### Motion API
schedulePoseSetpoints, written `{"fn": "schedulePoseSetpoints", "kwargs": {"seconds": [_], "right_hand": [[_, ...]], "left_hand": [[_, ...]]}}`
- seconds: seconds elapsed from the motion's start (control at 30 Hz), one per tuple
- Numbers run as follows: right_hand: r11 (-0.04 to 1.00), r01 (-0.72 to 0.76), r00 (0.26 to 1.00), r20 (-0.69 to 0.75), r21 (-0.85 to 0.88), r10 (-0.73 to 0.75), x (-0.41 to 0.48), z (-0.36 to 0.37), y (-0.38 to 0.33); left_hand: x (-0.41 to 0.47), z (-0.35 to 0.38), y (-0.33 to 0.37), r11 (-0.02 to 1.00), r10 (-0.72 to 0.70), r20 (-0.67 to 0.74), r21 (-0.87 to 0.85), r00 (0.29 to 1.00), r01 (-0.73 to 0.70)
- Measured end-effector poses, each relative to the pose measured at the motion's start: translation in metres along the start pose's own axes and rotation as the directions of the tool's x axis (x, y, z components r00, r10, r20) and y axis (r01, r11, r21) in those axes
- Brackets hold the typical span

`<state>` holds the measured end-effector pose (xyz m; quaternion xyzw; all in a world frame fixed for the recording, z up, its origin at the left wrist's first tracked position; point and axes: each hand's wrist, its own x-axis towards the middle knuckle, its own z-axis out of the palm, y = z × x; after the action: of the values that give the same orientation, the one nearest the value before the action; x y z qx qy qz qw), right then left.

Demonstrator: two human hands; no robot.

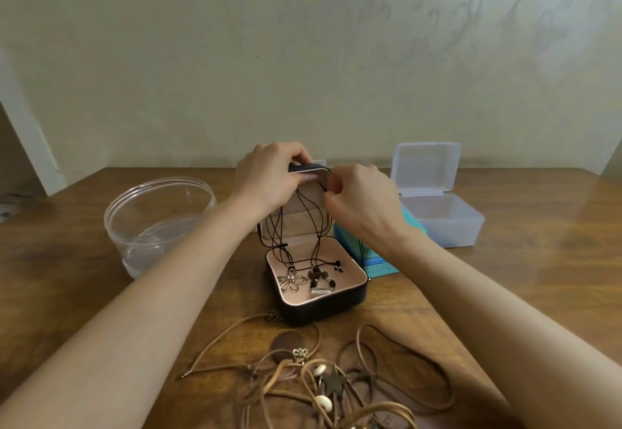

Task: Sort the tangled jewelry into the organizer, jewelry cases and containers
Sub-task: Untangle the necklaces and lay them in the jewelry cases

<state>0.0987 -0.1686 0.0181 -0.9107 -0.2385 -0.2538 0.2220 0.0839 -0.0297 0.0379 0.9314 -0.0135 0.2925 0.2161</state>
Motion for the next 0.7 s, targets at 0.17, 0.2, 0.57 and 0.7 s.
{"fn": "schedulePoseSetpoints", "kwargs": {"seconds": [0.17,0.2,0.57,0.7], "right_hand": [[0.971,0.171,0.984,0.075,-0.165,-0.161,-0.006,-0.004,-0.003],[0.96,0.206,0.977,0.089,-0.189,-0.192,-0.006,-0.006,-0.004],[0.865,0.444,0.847,0.424,-0.233,-0.32,-0.001,-0.025,-0.007],[0.856,0.472,0.808,0.491,-0.209,-0.326,-0.001,-0.029,-0.008]], "left_hand": [[-0.001,0.0,0.001,0.998,-0.053,-0.028,-0.015,0.998,0.053],[-0.001,0.0,0.001,0.998,-0.058,-0.027,-0.016,0.998,0.058],[-0.004,0.001,0.005,0.997,-0.073,-0.033,-0.019,0.997,0.073],[-0.003,0.002,0.004,0.997,-0.074,-0.028,-0.015,0.997,0.074]]}}
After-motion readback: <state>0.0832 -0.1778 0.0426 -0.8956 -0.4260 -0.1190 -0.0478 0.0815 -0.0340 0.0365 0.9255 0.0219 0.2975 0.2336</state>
